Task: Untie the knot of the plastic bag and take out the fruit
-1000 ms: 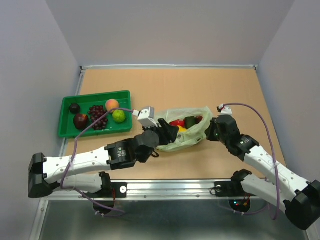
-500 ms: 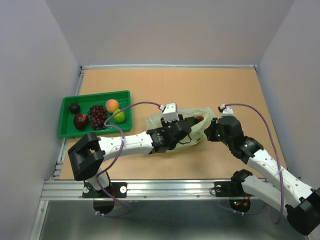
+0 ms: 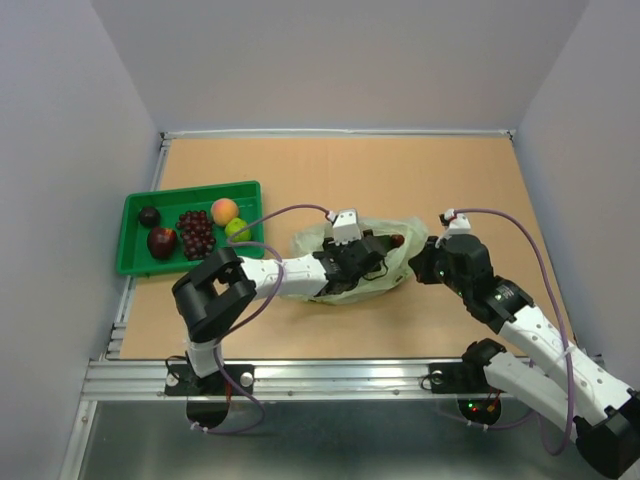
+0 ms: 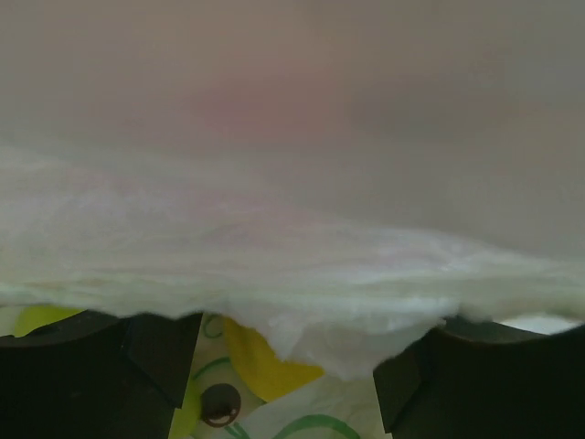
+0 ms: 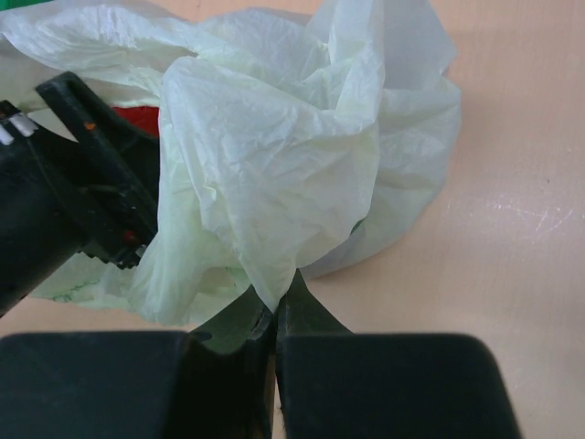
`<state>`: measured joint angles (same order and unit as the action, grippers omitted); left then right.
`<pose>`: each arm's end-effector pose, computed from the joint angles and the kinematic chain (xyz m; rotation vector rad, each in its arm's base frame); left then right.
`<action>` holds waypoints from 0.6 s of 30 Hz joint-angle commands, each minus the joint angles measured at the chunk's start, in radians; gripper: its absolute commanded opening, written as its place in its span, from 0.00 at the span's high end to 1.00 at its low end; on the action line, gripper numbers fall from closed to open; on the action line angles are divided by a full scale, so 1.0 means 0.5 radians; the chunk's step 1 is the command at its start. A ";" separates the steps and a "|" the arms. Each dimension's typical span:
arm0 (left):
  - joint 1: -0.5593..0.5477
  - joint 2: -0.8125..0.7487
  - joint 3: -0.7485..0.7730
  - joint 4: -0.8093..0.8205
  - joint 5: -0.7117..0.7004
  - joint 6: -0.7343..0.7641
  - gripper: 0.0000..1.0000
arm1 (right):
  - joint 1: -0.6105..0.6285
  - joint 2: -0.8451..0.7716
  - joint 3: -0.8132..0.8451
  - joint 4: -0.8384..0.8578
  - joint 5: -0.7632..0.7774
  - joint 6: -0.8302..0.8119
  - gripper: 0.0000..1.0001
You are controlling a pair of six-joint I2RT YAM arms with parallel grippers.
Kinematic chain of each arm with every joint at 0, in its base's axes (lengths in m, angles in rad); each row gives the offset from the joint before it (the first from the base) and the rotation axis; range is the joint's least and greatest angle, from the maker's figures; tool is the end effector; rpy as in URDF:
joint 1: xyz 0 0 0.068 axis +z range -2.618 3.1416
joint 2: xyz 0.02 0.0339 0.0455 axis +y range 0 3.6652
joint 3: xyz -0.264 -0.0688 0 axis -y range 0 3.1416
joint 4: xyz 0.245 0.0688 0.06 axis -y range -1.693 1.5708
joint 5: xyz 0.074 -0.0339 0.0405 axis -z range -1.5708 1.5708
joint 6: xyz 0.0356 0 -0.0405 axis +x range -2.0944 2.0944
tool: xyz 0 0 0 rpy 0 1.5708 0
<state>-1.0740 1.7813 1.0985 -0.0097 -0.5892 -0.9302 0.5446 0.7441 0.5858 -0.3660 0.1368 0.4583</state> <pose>0.1999 -0.3271 0.1975 -0.1512 2.1672 -0.4998 0.1494 0.0848 0.2582 -0.0078 2.1235 0.4609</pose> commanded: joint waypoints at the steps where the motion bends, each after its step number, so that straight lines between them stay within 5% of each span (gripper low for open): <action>1: -0.012 0.064 0.009 0.065 0.068 -0.088 0.19 | 0.012 0.000 -0.036 0.066 -0.031 -0.048 0.99; 5: -0.021 0.119 0.003 0.075 0.080 -0.115 0.31 | 0.012 0.024 -0.033 0.066 -0.016 -0.052 1.00; 9: -0.070 -0.003 0.009 0.072 0.000 -0.033 0.75 | 0.012 0.012 -0.030 0.066 0.018 -0.048 1.00; 12: -0.125 -0.132 -0.018 0.069 -0.052 0.038 0.95 | 0.012 0.018 -0.021 0.066 0.073 -0.045 1.00; 18: -0.214 -0.470 -0.190 0.093 -0.230 0.173 1.00 | 0.012 0.061 -0.021 0.066 0.205 -0.009 1.00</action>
<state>-1.1618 1.6806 1.0454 0.0277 -0.6106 -0.9092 0.5449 0.7658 0.5842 -0.3656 0.1730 0.4488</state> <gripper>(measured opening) 0.461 0.017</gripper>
